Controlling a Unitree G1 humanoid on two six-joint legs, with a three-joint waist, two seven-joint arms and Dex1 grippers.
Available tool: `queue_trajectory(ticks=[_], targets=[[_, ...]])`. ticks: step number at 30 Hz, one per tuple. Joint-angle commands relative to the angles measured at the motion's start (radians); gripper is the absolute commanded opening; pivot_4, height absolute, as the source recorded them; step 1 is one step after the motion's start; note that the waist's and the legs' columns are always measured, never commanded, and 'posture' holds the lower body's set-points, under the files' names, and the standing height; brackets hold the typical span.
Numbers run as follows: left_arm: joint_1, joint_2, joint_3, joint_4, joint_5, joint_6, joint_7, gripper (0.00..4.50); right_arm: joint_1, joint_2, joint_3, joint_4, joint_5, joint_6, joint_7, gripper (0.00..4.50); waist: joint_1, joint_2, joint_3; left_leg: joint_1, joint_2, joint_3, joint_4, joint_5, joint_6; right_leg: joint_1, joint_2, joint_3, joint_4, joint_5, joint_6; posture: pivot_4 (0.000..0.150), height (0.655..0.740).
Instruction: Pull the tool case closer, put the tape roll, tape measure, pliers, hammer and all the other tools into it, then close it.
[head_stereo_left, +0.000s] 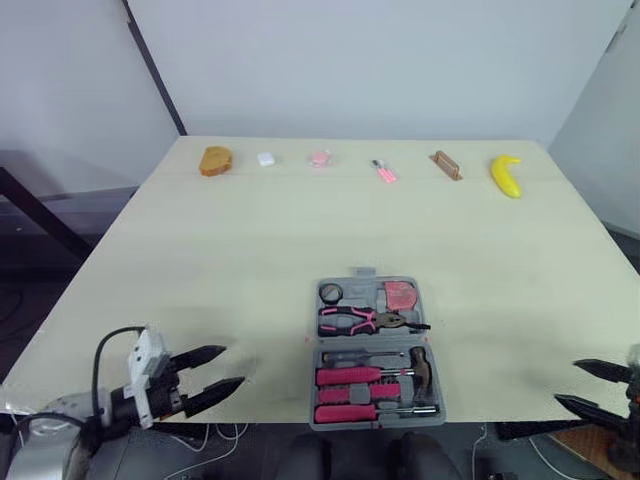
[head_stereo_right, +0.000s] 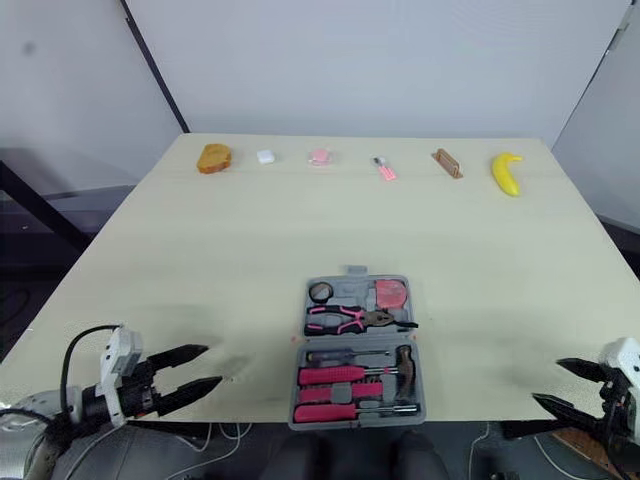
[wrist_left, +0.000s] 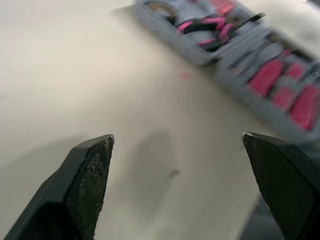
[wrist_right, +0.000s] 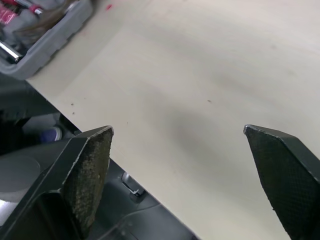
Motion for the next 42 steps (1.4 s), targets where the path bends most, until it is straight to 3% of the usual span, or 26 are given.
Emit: queue_trajectory(ticks=[1,2,6,10,11,14,23,34,42], targets=[[-0.056,0.006,-0.022,-0.179,-0.068,0.107,0.073,4.47,-0.040,0.006,0.011,-0.120,0.068,0.127,-0.079,4.50,-0.001,0.000,0.000,0.000,0.000,0.000,0.000,0.000,0.000,0.000,0.000,0.000,0.000,0.000,0.000,0.150,0.7400],[-0.087,0.003,-0.041,-0.216,-0.094,0.152,0.087,4.47,-0.069,-0.006,0.046,-0.161,0.103,0.203,-0.092,4.50,-0.002,0.001,0.000,0.001,0.000,0.000,0.000,0.000,0.000,0.000,0.001,0.001,0.000,0.000,0.000,0.150,0.7400],[-0.183,0.004,-0.129,-0.275,-0.113,0.225,0.085,3.46,-0.262,-0.045,0.212,-0.228,0.104,0.434,-0.212,4.50,-0.011,0.001,0.000,0.001,-0.002,0.001,0.000,0.000,0.000,-0.001,0.002,0.003,0.000,0.001,0.000,0.150,0.7400],[-0.265,-0.007,-0.230,-0.259,-0.081,0.222,0.051,1.47,-0.557,0.005,0.367,-0.160,0.142,0.616,-0.271,4.50,-0.017,0.002,0.001,0.000,-0.003,0.001,-0.001,0.000,0.000,-0.001,0.004,0.003,0.000,0.000,0.000,0.150,0.7400],[-0.282,-0.014,-0.249,-0.250,-0.072,0.215,0.048,1.26,-0.621,0.022,0.404,-0.129,0.128,0.634,-0.286,4.50,-0.020,0.001,0.001,0.000,-0.003,0.001,-0.001,0.000,0.000,-0.001,0.004,0.002,0.000,0.000,0.000,0.150,0.7400],[-0.311,-0.024,-0.298,-0.217,-0.032,0.178,0.021,0.05,-0.770,0.074,0.488,-0.043,0.104,0.689,-0.311,4.50,-0.018,0.001,0.002,0.000,-0.003,0.001,-0.001,0.000,0.000,-0.001,0.004,0.002,0.000,0.001,0.000,0.150,0.7400],[-0.324,-0.063,-0.411,-0.067,0.115,-0.028,-0.067,0.05,-1.012,0.170,0.660,0.162,0.040,0.727,-0.299,4.50,-0.005,0.001,0.002,-0.005,-0.003,0.001,-0.001,0.000,0.000,-0.005,0.002,0.001,0.000,0.001,0.000,0.150,0.7400],[-0.323,-0.118,-0.473,0.157,0.240,-0.255,-0.135,0.05,-1.154,0.258,0.747,0.416,-0.033,0.731,-0.259,4.50,-0.007,0.001,0.002,-0.004,-0.003,0.002,-0.001,0.000,0.000,-0.005,0.002,0.001,0.000,0.001,0.000,0.150,0.7400],[-0.342,-0.149,-0.502,0.267,0.306,-0.343,-0.128,0.05,-1.180,0.300,0.791,0.471,-0.077,0.731,-0.221,4.50,-0.007,0.002,0.001,-0.004,-0.003,0.001,-0.001,0.000,0.000,-0.005,0.002,0.001,0.001,0.001,0.000,0.150,0.7400]])
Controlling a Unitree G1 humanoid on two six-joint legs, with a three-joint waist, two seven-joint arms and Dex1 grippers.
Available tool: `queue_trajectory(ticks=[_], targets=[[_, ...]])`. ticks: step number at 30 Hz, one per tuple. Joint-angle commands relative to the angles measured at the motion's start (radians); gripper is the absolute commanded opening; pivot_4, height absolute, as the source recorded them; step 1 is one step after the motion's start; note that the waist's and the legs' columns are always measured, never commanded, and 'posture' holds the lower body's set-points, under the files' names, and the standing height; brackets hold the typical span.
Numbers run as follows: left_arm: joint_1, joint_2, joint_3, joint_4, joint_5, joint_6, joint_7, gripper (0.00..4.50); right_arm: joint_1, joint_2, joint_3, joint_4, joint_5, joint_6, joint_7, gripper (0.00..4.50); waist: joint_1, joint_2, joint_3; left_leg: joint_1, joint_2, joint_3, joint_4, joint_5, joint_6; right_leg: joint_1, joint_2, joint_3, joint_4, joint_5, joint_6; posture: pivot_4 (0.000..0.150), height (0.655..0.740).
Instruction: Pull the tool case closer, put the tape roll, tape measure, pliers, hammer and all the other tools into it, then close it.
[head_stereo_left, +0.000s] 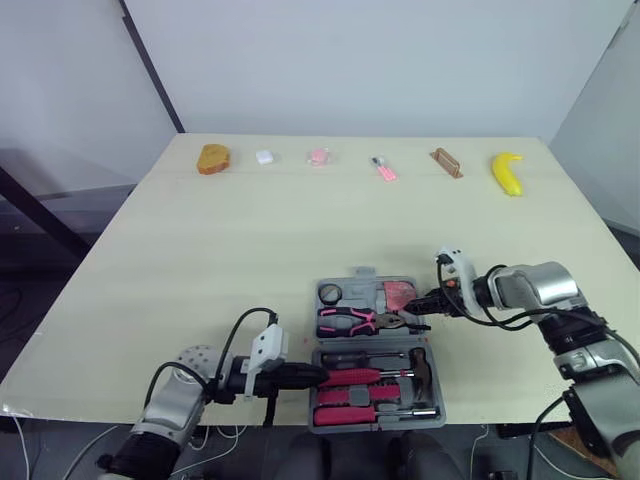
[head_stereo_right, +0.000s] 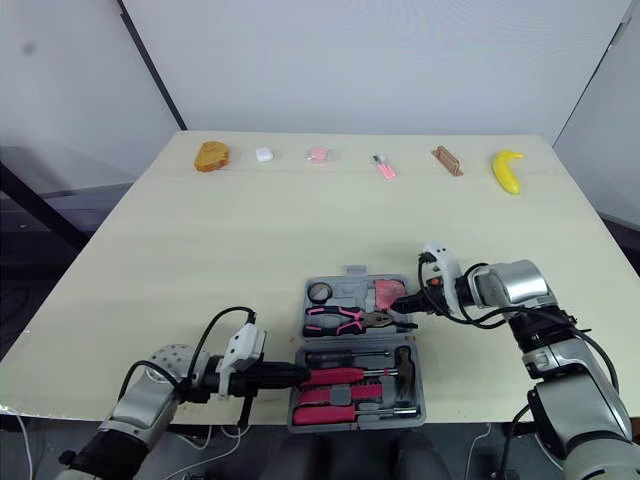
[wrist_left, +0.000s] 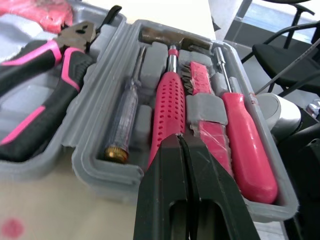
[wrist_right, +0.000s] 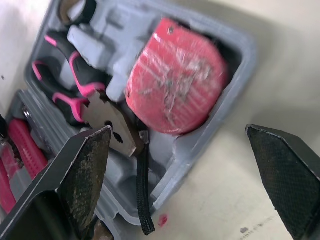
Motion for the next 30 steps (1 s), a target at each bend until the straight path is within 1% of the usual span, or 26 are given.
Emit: queue_trajectory(ticks=[1,10,14,21,30], targets=[[0.003,-0.006,-0.017,0.043,0.035,-0.030,0.003,0.05,-0.017,0.012,0.006,0.004,-0.005,0.003,0.025,4.50,-0.001,0.000,0.000,0.000,0.000,0.000,0.000,0.000,0.000,0.000,0.000,0.000,0.000,0.000,0.000,0.150,0.7400],[-0.006,-0.012,-0.030,0.132,0.057,-0.105,-0.001,0.05,-0.020,0.065,-0.039,0.010,0.027,0.054,0.045,4.50,-0.009,0.005,-0.003,0.001,0.000,-0.001,0.000,0.000,0.000,0.000,0.001,0.000,0.001,0.000,0.000,0.150,0.7400],[0.003,-0.012,-0.032,0.153,0.060,-0.129,-0.003,0.05,-0.011,0.081,-0.097,-0.017,0.060,0.098,0.036,4.50,-0.015,0.006,-0.004,0.001,0.000,-0.001,0.000,0.000,0.000,0.000,0.001,0.000,0.001,0.000,0.000,0.150,0.7400],[0.009,-0.012,-0.027,0.193,0.062,-0.164,-0.004,0.05,0.023,0.066,-0.148,-0.092,0.111,0.164,0.049,4.50,-0.022,0.008,-0.005,0.001,0.000,-0.002,-0.001,0.000,0.000,0.000,0.001,0.000,0.001,0.000,0.000,0.150,0.7400],[0.023,0.011,-0.003,0.207,0.046,-0.192,-0.019,0.05,0.071,0.062,-0.263,-0.221,0.207,0.265,0.020,4.50,-0.028,0.011,-0.007,0.002,0.001,-0.002,-0.001,0.000,0.000,0.000,0.002,0.001,0.001,0.000,0.000,0.150,0.7400]])
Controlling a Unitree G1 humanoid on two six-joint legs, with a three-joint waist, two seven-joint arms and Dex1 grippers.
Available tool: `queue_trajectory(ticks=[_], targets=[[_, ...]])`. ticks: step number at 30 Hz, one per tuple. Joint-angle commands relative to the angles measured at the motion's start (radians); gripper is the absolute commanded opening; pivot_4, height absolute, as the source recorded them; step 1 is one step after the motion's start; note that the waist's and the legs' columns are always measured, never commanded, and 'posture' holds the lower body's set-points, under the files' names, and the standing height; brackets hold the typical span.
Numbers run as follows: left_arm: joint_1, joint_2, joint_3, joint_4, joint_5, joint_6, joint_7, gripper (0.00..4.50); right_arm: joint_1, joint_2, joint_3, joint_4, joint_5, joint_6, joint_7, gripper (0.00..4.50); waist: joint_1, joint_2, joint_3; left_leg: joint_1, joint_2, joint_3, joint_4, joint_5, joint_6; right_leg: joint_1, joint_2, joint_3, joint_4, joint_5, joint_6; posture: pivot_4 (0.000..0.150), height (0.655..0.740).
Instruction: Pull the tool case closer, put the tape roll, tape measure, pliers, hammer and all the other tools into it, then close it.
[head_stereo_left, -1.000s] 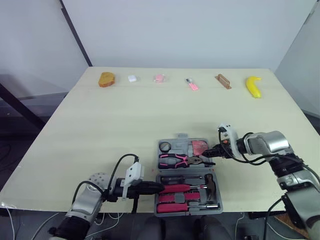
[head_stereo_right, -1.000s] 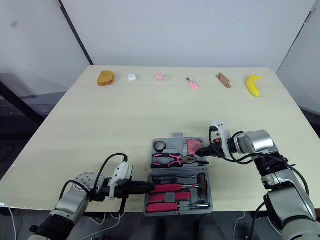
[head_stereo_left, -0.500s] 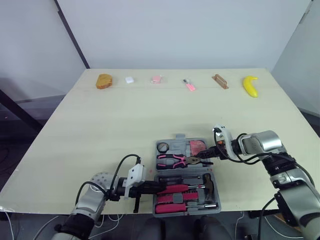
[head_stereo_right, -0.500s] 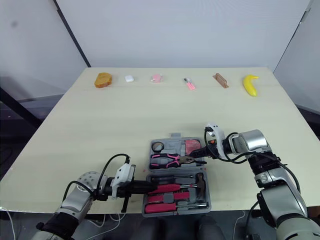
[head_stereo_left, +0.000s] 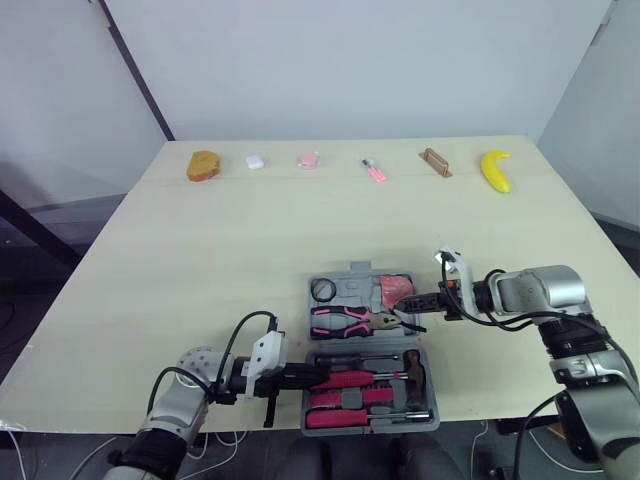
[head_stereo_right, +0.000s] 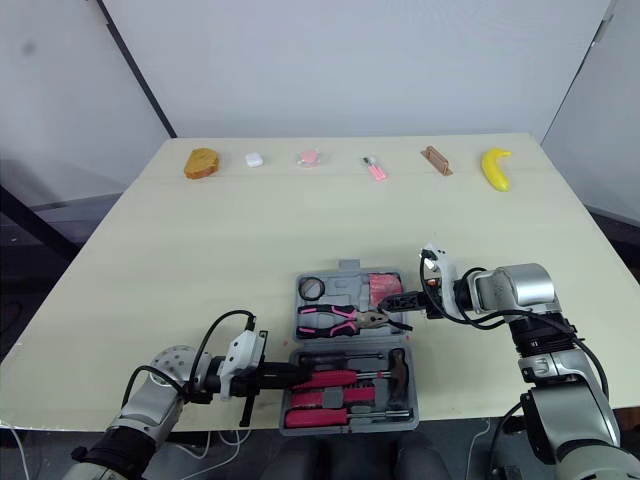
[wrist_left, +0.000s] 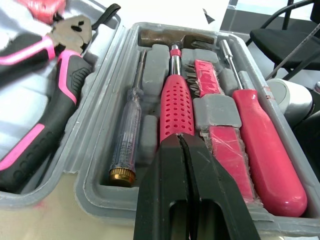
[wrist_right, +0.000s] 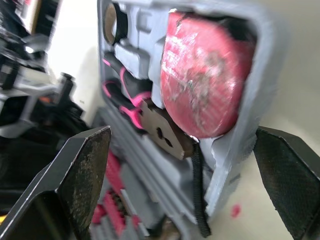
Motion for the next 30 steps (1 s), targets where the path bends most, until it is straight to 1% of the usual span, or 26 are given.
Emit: queue_trajectory(ticks=[1,7,10,12,15,18,20,23,26,30], targets=[[0.036,0.029,0.010,0.063,0.032,0.014,0.007,0.05,0.004,0.008,-0.056,-0.087,0.080,0.035,0.004,4.50,0.000,0.000,0.000,0.000,0.000,0.000,0.000,0.000,0.000,0.000,0.000,0.000,0.000,0.000,0.000,0.150,0.7400],[0.068,0.043,0.028,0.036,0.010,0.017,0.009,0.05,0.020,-0.004,-0.128,-0.188,0.149,0.099,-0.027,4.50,-0.002,0.000,0.000,0.000,0.001,0.000,0.000,0.000,0.000,0.000,0.001,0.001,0.000,0.000,0.000,0.150,0.7400],[0.102,0.058,0.061,-0.017,-0.039,0.052,0.004,0.05,0.030,-0.015,-0.157,-0.241,0.185,0.135,-0.038,4.50,-0.003,0.000,0.000,0.000,0.001,0.000,-0.001,0.000,0.000,0.000,0.001,0.001,0.000,0.000,0.000,0.150,0.7400],[0.181,0.140,0.151,-0.106,-0.147,0.162,-0.028,0.05,0.056,-0.033,-0.208,-0.336,0.243,0.205,-0.044,4.50,-0.006,-0.001,0.001,0.000,0.002,0.000,-0.001,0.000,0.000,0.000,0.001,0.001,-0.001,0.000,0.000,0.150,0.7400],[0.258,0.227,0.257,-0.183,-0.243,0.251,-0.053,0.05,0.104,-0.054,-0.258,-0.443,0.319,0.278,-0.059,4.50,-0.012,-0.001,0.002,-0.004,0.005,0.000,-0.004,0.000,0.000,-0.005,0.001,0.000,-0.001,-0.001,-0.001,0.150,0.7400],[0.298,0.296,0.364,-0.231,-0.325,0.372,-0.052,0.05,0.188,-0.107,-0.274,-0.545,0.446,0.292,-0.072,4.50,0.008,-0.002,0.002,-0.009,0.003,-0.003,-0.003,0.000,0.000,-0.007,-0.002,-0.003,-0.001,-0.001,-0.001,0.150,0.7400],[0.294,0.295,0.420,-0.254,-0.361,0.429,-0.003,0.05,0.250,-0.135,-0.289,-0.619,0.512,0.292,-0.091,4.50,0.013,-0.002,0.002,-0.011,0.002,-0.004,0.000,0.000,0.000,-0.007,-0.003,-0.005,-0.002,-0.001,-0.001,0.150,0.7400],[0.276,0.251,0.459,-0.333,-0.408,0.497,0.076,0.05,0.323,-0.155,-0.324,-0.715,0.571,0.290,-0.129,4.50,0.012,-0.002,0.003,-0.014,0.001,-0.004,0.001,0.000,0.000,-0.008,-0.005,-0.004,-0.003,0.000,0.001,0.150,0.7400],[0.236,0.183,0.439,-0.446,-0.437,0.578,0.198,0.05,0.408,-0.146,-0.368,-0.833,0.522,0.086,-0.140,4.50,0.012,-0.004,0.003,-0.014,0.000,-0.004,0.002,0.000,0.000,-0.008,-0.004,-0.004,-0.003,0.000,0.002,0.150,0.7400],[0.183,0.099,0.416,-0.527,-0.452,0.655,0.325,0.05,0.477,-0.049,-0.391,-0.888,0.441,-0.230,-0.125,4.50,0.007,-0.007,0.002,-0.014,0.000,-0.004,0.002,0.000,0.000,-0.008,-0.002,-0.005,-0.002,0.000,0.002,0.150,0.7400]])
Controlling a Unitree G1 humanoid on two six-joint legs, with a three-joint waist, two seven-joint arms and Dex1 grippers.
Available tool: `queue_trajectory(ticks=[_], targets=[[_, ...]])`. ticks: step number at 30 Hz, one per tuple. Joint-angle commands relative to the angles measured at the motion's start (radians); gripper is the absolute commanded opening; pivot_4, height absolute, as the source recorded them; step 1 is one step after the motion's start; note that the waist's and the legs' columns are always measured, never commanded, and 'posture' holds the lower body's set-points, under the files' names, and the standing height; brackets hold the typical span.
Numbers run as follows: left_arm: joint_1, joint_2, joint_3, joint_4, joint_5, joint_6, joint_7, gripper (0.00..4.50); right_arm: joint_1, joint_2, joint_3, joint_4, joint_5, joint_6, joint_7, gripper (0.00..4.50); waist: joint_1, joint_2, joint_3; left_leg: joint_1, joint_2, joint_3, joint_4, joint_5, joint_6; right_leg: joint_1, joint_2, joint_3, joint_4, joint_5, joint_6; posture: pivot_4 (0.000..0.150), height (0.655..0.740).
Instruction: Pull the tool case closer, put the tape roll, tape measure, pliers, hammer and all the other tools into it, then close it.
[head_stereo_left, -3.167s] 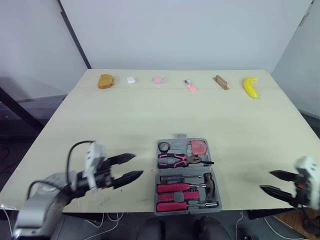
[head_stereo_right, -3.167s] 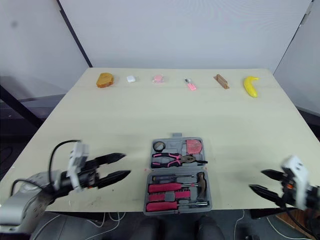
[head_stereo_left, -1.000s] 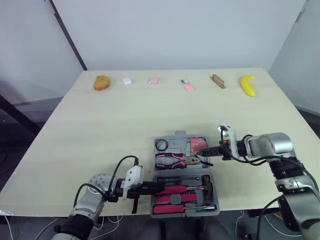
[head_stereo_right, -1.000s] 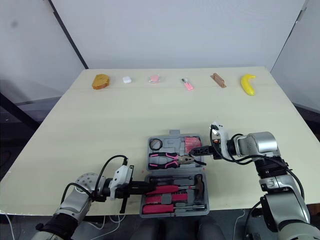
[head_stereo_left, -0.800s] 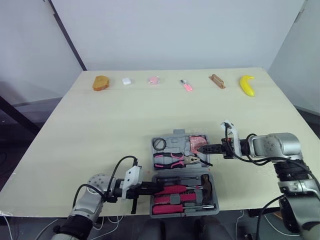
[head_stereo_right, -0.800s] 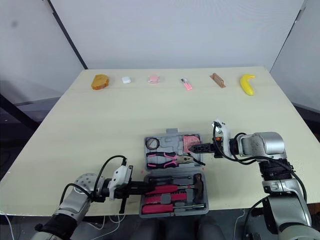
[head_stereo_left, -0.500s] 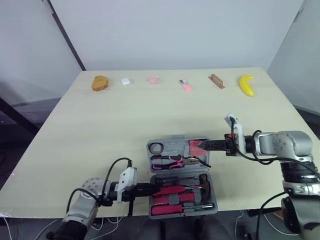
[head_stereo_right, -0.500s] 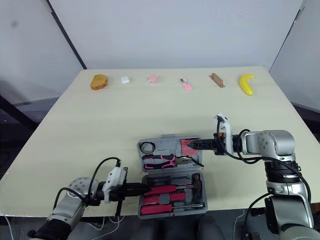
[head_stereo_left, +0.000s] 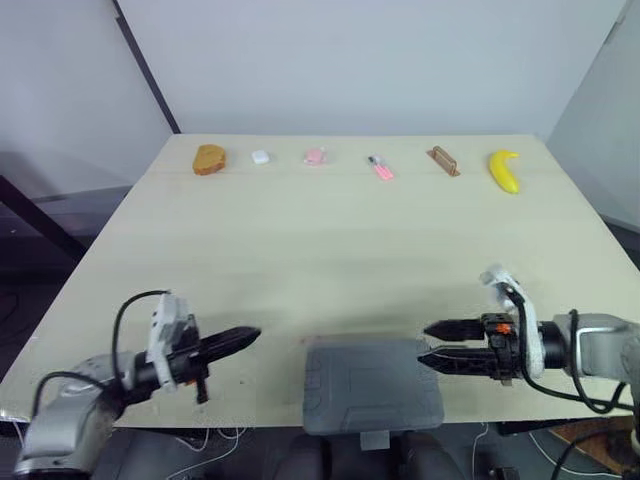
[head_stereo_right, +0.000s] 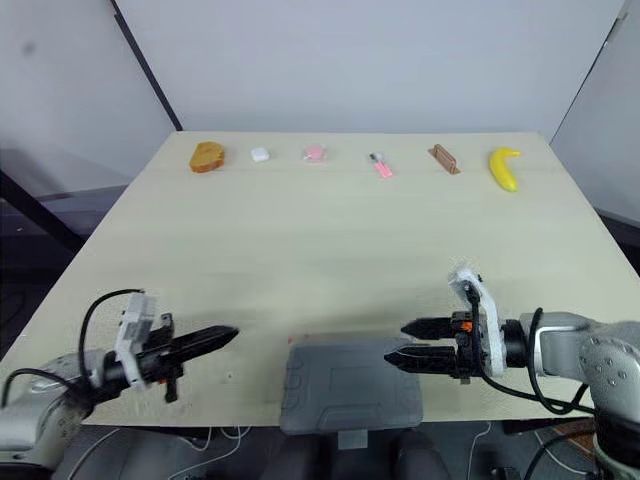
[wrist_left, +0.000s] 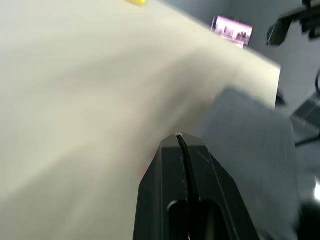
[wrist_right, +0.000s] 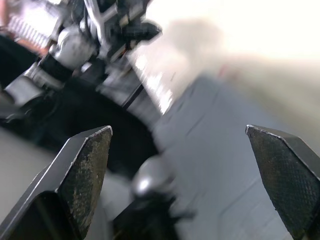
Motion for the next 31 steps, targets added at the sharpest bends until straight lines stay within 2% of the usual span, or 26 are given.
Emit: queue_trajectory(ticks=[1,4,7,8,9,12,16,17,26,31], targets=[[-0.047,-0.059,-0.012,-0.070,-0.023,0.054,0.114,0.05,0.030,0.053,0.007,-0.050,-0.111,-0.286,0.009,4.50,-0.002,0.000,0.000,0.000,0.000,0.000,0.000,0.000,0.000,0.000,0.000,0.000,0.000,0.000,0.000,0.150,0.7400],[-0.105,-0.141,-0.049,-0.084,0.002,0.063,0.192,0.05,0.028,0.074,0.134,0.016,-0.352,-0.571,-0.003,4.50,-0.002,-0.001,0.000,0.001,-0.001,0.000,0.000,0.000,0.000,0.000,0.000,0.001,0.000,0.000,0.000,0.150,0.7400],[-0.186,-0.213,-0.102,-0.057,0.006,0.069,0.208,0.05,-0.036,0.090,0.238,0.233,-0.496,-0.762,0.031,4.50,-0.002,-0.002,-0.001,0.001,-0.001,0.001,0.001,0.000,0.000,0.000,0.000,0.001,0.001,0.000,0.000,0.150,0.7400],[-0.207,-0.223,-0.123,-0.036,0.030,0.059,0.205,0.57,-0.055,0.096,0.259,0.295,-0.525,-0.818,0.048,4.50,-0.002,-0.002,-0.001,0.001,-0.002,0.002,0.002,0.000,0.000,0.000,0.000,0.002,0.001,0.000,0.000,0.150,0.7400],[-0.226,-0.222,-0.140,-0.014,0.050,0.058,0.198,0.80,-0.068,0.083,0.287,0.348,-0.563,-0.880,0.085,4.50,-0.001,-0.002,-0.001,0.001,-0.002,0.003,0.002,0.000,0.000,0.000,0.000,0.001,0.001,0.000,0.000,0.150,0.7400],[-0.267,-0.209,-0.164,0.038,0.088,0.055,0.178,2.24,-0.078,0.035,0.323,0.475,-0.621,-1.008,0.186,4.50,0.000,-0.002,0.000,0.001,-0.002,0.004,0.001,0.000,0.000,0.000,0.001,0.000,0.001,0.000,0.000,0.150,0.7400],[-0.236,-0.153,-0.139,0.056,0.102,0.058,0.132,4.09,-0.034,-0.034,0.286,0.553,-0.628,-1.110,0.268,4.50,0.002,-0.002,0.000,0.000,-0.001,0.003,0.001,0.000,0.000,0.000,0.000,0.000,0.000,0.000,-0.001,0.150,0.7400],[-0.213,-0.130,-0.124,0.063,0.099,0.060,0.114,4.43,-0.007,-0.058,0.264,0.565,-0.619,-1.128,0.293,4.50,0.001,-0.002,0.000,0.000,-0.001,0.002,0.001,0.000,0.000,0.000,0.000,0.001,-0.001,0.000,0.000,0.150,0.7400],[0.005,0.024,0.056,0.169,0.127,0.002,0.036,4.43,0.325,-0.187,-0.001,0.628,-0.512,-1.238,0.463,4.50,0.005,-0.002,0.000,0.003,0.000,0.003,0.001,0.000,0.000,0.001,-0.001,0.002,0.001,0.000,-0.001,0.150,0.7400],[0.056,0.054,0.113,0.209,0.139,-0.027,0.020,4.43,0.437,-0.219,-0.087,0.654,-0.499,-1.267,0.504,4.50,0.007,-0.002,0.000,0.005,0.000,0.006,0.000,0.000,0.000,0.002,0.000,0.004,0.000,0.000,0.000,0.150,0.7400]])
